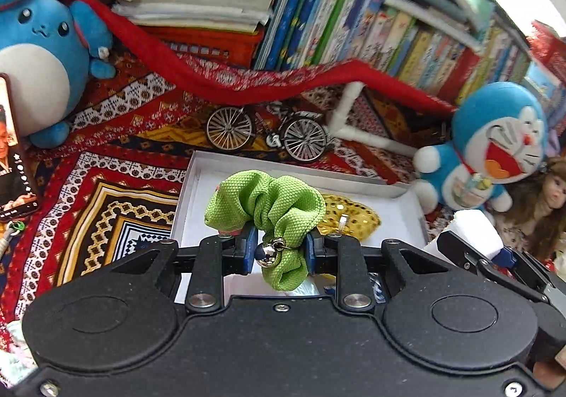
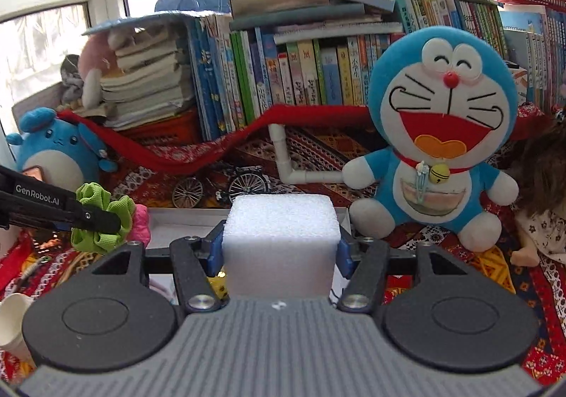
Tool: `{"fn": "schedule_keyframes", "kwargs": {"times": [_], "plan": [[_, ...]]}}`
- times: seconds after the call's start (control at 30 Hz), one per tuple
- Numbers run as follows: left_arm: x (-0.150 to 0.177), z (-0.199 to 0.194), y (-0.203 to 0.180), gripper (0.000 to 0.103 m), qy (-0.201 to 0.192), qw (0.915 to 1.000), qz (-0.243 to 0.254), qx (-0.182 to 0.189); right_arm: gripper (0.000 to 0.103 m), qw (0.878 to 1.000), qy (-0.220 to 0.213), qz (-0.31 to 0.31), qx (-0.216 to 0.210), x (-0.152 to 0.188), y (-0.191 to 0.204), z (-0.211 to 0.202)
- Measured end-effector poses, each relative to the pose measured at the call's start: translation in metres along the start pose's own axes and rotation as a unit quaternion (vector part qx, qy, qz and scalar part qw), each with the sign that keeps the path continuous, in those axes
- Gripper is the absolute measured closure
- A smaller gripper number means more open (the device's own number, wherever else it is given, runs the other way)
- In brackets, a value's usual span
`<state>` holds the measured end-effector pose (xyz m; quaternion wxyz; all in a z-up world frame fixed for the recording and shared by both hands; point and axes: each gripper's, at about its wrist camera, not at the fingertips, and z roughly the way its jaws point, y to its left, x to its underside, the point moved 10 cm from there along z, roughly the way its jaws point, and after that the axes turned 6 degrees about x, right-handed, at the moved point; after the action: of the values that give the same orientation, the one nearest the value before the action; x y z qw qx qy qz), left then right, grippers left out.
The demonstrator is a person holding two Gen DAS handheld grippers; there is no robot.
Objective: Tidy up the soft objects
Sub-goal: 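Lift the scrunchie and foam cube and carry both into the white tray, then open both tools to release the scrunchie and foam cube in the tray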
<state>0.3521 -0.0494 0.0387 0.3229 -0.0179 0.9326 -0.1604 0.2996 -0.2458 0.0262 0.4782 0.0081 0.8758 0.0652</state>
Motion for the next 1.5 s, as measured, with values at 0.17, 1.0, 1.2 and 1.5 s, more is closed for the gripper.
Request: {"fn": "schedule_keyframes", "kwargs": {"times": [0.17, 1.0, 1.2, 1.5], "plan": [[-0.004, 0.028, 0.009, 0.078, 0.012, 0.9996, -0.016, -0.017, 0.04, 1.0, 0.021, -0.002, 0.006, 0.007, 0.005, 0.027], [0.018, 0.071, 0.01, 0.078, 0.064, 0.9976, -0.008, -0.026, 0.04, 0.997, 0.079, -0.019, -0.007, 0.043, 0.029, 0.079], [0.02, 0.071, 0.014, 0.074, 0.065, 0.9973, -0.023, -0.026, 0.037, 0.996, 0.084, -0.013, -0.009, 0.046, 0.028, 0.08], [0.017, 0.054, 0.015, 0.056, 0.053, 0.9978, -0.031, -0.027, 0.022, 0.997, 0.072, -0.009, -0.02, 0.037, 0.03, 0.062]]}}
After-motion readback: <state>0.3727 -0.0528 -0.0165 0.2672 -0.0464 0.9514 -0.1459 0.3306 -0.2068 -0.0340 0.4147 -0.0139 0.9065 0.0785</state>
